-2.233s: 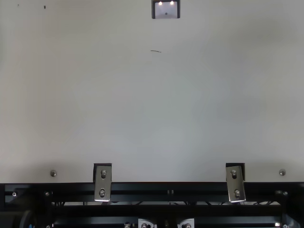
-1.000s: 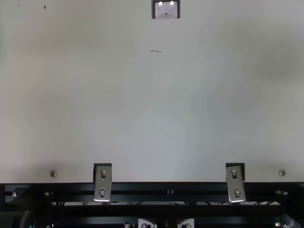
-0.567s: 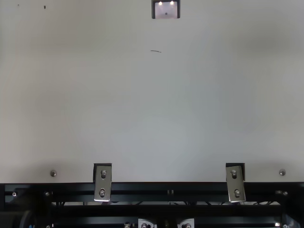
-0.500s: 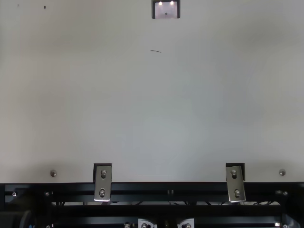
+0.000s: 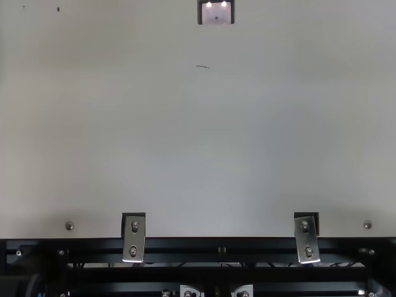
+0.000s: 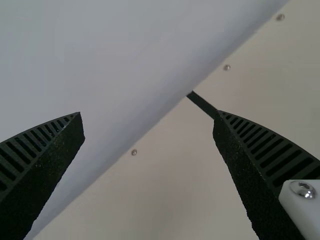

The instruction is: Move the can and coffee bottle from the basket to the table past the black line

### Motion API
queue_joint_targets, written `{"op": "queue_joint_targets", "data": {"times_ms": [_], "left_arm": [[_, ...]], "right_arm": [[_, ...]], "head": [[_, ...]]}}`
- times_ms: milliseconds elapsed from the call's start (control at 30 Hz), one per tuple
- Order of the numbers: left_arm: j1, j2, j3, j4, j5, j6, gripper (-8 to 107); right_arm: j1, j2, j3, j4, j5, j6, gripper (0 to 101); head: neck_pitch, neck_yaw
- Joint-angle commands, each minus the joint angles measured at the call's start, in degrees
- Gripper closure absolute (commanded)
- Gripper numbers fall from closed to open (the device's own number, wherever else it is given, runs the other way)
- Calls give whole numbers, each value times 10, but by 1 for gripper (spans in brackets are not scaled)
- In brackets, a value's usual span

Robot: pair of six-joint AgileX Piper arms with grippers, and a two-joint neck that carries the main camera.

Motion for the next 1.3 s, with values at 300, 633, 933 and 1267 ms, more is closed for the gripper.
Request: {"op": "queue_joint_targets", "data": {"times_ms": [300,633,933,1267], "left_arm": [[0,0,0,0,0,0,9],[0,0,0,0,0,0,9],[0,0,0,0,0,0,9],[0,0,0,0,0,0,9]], "right_arm": [[-10,-9,18,139,39,-75,0],[-38,2,-21,111,46,-30,0],[-86,15,-101,114,102,-62,0],[-112,-34,-94,107,250,-77,0]], "head": [[-16,3],[-16,3],[-16,3],[-16,3]]}}
